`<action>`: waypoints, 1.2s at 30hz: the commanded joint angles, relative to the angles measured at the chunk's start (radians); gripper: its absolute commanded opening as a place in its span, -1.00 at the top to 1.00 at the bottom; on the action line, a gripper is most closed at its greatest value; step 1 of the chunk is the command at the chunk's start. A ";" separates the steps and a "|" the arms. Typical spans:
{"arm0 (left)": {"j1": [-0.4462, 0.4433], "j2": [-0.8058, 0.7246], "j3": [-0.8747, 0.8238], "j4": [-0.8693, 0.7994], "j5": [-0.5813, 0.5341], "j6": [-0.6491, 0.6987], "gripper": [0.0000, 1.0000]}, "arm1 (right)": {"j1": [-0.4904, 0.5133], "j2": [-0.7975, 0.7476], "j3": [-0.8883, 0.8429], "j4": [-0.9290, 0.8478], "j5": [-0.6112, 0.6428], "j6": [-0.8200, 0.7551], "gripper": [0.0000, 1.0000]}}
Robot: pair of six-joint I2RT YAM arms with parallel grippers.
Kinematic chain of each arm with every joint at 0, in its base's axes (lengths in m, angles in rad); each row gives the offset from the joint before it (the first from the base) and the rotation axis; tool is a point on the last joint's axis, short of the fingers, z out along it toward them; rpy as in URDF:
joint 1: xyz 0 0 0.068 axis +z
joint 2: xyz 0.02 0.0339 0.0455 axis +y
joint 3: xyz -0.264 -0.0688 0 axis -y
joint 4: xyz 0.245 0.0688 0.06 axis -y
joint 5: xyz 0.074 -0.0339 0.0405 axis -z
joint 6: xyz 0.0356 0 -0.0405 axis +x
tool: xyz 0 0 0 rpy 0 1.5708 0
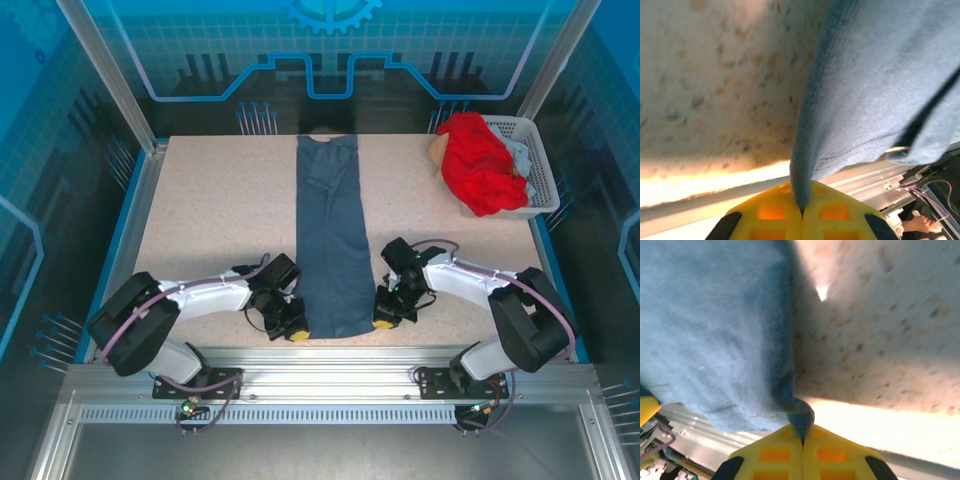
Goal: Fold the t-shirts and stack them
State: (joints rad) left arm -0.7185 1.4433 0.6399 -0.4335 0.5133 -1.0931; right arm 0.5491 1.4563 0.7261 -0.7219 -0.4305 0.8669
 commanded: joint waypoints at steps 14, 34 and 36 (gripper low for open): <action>0.249 -0.019 0.259 -0.036 -0.058 0.009 1.00 | -0.092 0.108 0.423 -0.161 0.043 -0.014 1.00; 0.487 0.560 0.944 -0.136 -0.015 0.201 1.00 | -0.250 0.689 1.159 -0.224 0.094 -0.066 1.00; 0.499 0.628 1.014 -0.144 -0.006 0.210 1.00 | -0.260 0.758 1.227 -0.249 0.095 -0.068 1.00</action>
State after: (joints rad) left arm -0.2386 2.0079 1.5700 -0.5480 0.4702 -0.9264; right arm 0.3115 2.1376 1.8767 -0.9066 -0.3439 0.8154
